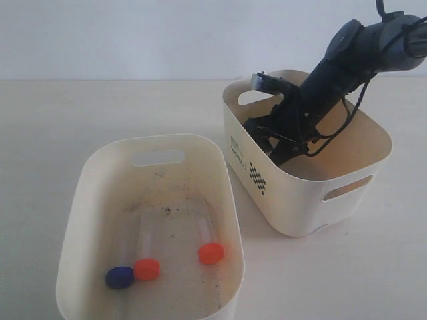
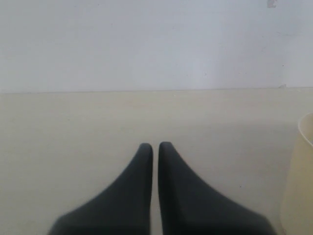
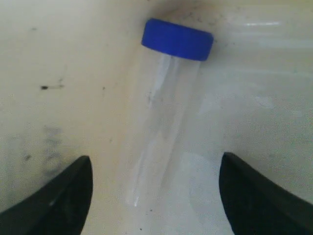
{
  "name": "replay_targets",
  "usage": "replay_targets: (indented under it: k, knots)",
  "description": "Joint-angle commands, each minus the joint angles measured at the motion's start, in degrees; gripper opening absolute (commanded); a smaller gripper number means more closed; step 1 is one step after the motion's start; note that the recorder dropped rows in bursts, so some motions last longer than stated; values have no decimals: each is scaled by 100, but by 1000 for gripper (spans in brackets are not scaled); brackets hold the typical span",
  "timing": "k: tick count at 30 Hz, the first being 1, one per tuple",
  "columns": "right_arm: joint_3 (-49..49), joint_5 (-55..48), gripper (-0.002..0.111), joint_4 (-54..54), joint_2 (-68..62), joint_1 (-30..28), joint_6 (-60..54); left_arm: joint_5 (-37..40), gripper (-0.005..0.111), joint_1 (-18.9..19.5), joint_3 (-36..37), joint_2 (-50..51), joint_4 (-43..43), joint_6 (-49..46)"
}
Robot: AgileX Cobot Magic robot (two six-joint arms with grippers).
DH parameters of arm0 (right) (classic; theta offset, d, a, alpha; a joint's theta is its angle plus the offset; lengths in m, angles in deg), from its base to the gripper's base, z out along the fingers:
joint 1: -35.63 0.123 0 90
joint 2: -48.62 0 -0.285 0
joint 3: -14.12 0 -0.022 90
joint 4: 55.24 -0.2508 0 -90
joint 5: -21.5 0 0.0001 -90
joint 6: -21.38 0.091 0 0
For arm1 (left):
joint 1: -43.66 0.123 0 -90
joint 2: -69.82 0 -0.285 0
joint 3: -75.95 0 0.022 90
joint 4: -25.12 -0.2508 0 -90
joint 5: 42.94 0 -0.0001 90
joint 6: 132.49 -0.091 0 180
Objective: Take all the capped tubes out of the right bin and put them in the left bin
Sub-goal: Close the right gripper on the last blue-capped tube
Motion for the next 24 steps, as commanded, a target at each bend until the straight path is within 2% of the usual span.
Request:
replay_targets:
  k: [1,16,24]
  knots:
    - [17,-2,69,20,-189,45,30,-39,4,2,-21,18,36,54]
    - [17,71,67,173,-538,56,97,-39,4,2,-21,18,36,54]
    - [17,108,24,495,-538,56,221,-39,4,2,-21,18,36,54]
